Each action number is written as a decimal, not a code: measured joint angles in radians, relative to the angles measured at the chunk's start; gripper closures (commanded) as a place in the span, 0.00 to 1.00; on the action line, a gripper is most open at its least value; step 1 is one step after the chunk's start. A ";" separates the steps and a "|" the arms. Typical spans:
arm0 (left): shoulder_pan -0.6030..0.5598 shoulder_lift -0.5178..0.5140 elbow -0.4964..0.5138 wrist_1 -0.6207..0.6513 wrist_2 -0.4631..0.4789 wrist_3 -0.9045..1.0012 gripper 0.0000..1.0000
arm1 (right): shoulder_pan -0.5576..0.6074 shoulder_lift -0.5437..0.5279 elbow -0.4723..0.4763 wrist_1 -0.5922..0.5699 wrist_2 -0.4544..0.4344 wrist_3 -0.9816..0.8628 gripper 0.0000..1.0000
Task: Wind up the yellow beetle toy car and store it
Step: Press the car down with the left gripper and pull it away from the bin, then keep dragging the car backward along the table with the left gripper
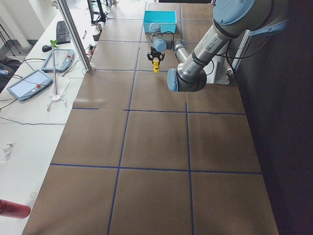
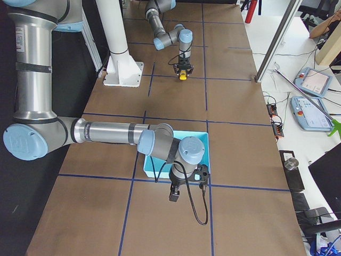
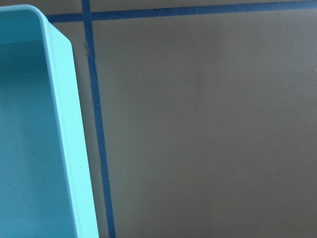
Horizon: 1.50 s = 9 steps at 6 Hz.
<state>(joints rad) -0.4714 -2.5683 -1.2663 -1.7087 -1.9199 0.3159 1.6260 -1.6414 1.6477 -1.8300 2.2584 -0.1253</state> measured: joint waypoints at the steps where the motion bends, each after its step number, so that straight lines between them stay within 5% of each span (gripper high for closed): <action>1: 0.000 0.001 0.002 -0.010 0.003 0.016 1.00 | 0.000 0.000 0.000 0.000 0.000 0.000 0.00; 9: 0.007 0.040 0.010 -0.097 0.043 0.034 1.00 | 0.000 0.000 0.003 0.000 0.001 0.001 0.00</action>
<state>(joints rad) -0.4648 -2.5279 -1.2568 -1.8055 -1.8767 0.3498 1.6260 -1.6413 1.6511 -1.8300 2.2592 -0.1246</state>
